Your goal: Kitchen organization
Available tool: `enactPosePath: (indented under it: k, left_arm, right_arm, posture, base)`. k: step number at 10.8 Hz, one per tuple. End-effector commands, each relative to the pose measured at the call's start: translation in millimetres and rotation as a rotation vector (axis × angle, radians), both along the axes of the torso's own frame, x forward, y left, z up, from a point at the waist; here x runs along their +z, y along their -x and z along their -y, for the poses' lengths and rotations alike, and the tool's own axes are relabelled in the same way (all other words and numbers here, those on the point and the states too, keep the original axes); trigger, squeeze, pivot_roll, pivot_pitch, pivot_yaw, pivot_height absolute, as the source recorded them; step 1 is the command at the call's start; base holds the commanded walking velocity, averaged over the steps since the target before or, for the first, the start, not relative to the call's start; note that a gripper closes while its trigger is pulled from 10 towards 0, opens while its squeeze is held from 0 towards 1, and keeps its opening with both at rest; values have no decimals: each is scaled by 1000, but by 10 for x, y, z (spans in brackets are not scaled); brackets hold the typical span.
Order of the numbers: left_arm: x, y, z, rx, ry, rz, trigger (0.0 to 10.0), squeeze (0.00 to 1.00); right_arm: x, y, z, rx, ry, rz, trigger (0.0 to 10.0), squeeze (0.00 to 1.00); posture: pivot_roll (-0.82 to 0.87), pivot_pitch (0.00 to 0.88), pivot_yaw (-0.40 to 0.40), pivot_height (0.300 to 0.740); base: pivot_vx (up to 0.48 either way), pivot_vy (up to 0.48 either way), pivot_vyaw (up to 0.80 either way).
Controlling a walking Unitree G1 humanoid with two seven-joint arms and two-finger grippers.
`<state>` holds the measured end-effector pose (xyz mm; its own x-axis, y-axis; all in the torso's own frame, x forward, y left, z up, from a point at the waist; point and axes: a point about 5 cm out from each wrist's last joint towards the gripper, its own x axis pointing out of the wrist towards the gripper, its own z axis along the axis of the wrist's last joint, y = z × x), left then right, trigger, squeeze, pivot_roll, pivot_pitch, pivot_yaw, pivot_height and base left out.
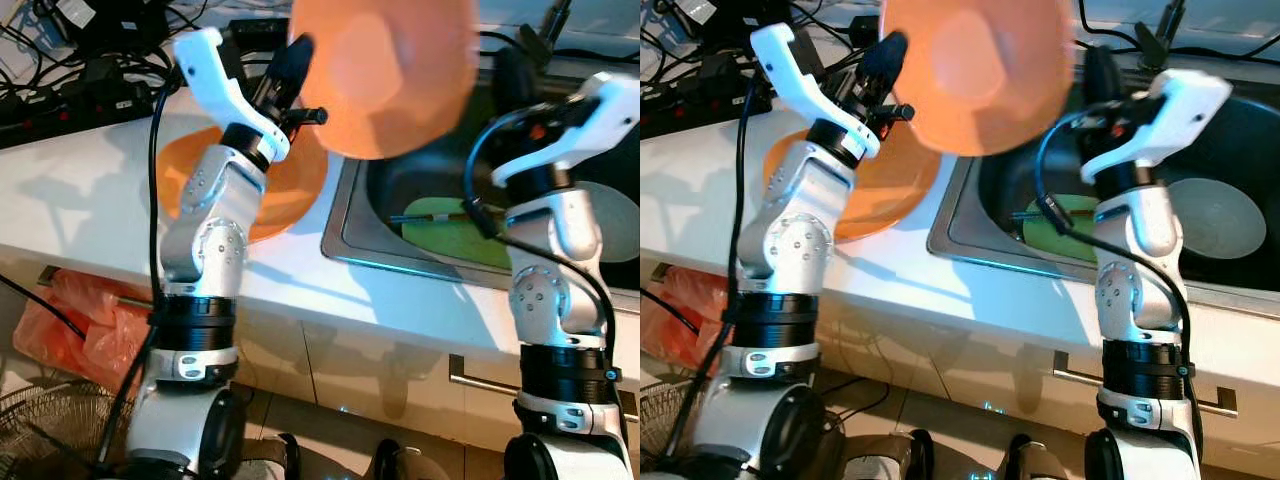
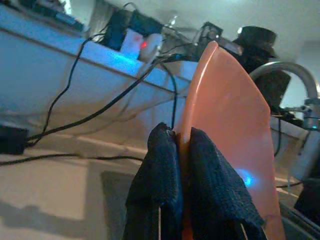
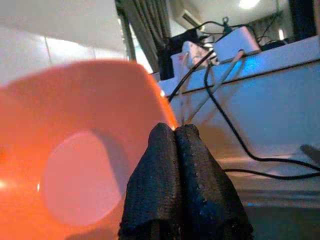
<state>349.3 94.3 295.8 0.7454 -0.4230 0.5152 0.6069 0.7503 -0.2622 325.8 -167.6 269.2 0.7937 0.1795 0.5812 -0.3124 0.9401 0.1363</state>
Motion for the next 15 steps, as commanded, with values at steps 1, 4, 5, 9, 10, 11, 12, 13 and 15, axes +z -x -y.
enactPosePath:
  k: [1, 4, 5, 9, 10, 11, 12, 13, 15]
  left_arm:
    - [133, 61, -9, -33, 3, 66, 10000, 0]
    - [154, 43, -135, -33, -45, 82, 10000, 0]
    - [157, 39, -150, -38, -47, 84, 10000, 0]
    - [169, 63, -131, -117, -123, 125, 10000, 0]
    - [178, 64, -134, -131, -144, 134, 10000, 0]
    - [179, 64, -133, -138, -150, 137, 10000, 0]
    - [186, 66, -125, -159, -164, 147, 10000, 0]
    - [196, 69, -129, -163, -168, 153, 10000, 0]
    - [216, 76, -181, -190, -179, 174, 10000, 0]
  right_arm:
    - [-55, 1, -9, 17, 8, -23, 10000, 1000]
    - [-92, 9, -39, 44, 15, -29, 10000, 1000]
    - [-90, 6, -35, 38, 16, -29, 10000, 1000]
    - [-131, -1, -54, 68, 47, -45, 10000, 0]
    - [-139, 4, -61, 80, 57, -48, 10000, 0]
    - [-146, 7, -67, 87, 62, -50, 10000, 0]
    - [-163, 4, -78, 99, 75, -57, 10000, 0]
    - [-165, 2, -78, 100, 76, -57, 10000, 0]
    - [-188, -6, -70, 108, 81, -66, 10000, 0]
  posture:
    - [116, 143, 58, 740]
    - [120, 152, 57, 740]
    - [122, 156, 57, 740]
    - [121, 160, 55, 740]
    - [119, 162, 54, 740]
    - [120, 162, 53, 740]
    - [121, 162, 51, 740]
    - [121, 162, 51, 740]
    - [122, 161, 47, 740]
  base:
    - [0, 0, 0]
    - [0, 0, 0]
    - [0, 0, 0]
    - [0, 0, 0]
    - [0, 0, 0]
    - [0, 0, 0]
    - [0, 0, 0]
    - [0, 0, 0]
    - [0, 0, 0]
